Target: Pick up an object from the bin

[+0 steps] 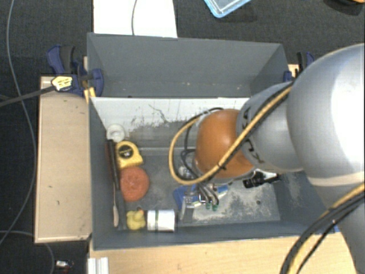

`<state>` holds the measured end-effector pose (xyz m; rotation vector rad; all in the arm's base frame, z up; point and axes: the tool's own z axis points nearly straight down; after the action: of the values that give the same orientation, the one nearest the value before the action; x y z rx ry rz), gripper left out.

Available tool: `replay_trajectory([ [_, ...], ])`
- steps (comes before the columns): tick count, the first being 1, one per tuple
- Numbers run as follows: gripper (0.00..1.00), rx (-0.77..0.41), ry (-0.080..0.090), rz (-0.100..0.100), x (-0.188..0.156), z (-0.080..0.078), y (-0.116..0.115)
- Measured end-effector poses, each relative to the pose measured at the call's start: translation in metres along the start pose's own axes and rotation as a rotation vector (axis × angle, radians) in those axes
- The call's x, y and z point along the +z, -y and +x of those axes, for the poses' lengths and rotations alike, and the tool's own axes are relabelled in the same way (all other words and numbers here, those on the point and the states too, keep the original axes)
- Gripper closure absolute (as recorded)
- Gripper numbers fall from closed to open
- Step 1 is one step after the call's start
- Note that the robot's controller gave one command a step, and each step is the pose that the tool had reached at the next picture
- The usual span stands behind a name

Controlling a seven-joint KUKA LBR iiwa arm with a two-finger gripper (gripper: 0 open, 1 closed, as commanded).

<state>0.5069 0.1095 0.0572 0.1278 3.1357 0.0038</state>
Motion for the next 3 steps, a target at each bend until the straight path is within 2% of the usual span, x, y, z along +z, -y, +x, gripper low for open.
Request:
replay_trajectory([
  [1,0.00,-0.216,0.002,-0.001,-0.007,-0.015,0.018],
  [2,0.00,-0.363,0.000,-0.001,-0.010,-0.012,0.050],
  [3,1.00,-0.289,0.001,-0.002,-0.013,-0.010,0.116],
])
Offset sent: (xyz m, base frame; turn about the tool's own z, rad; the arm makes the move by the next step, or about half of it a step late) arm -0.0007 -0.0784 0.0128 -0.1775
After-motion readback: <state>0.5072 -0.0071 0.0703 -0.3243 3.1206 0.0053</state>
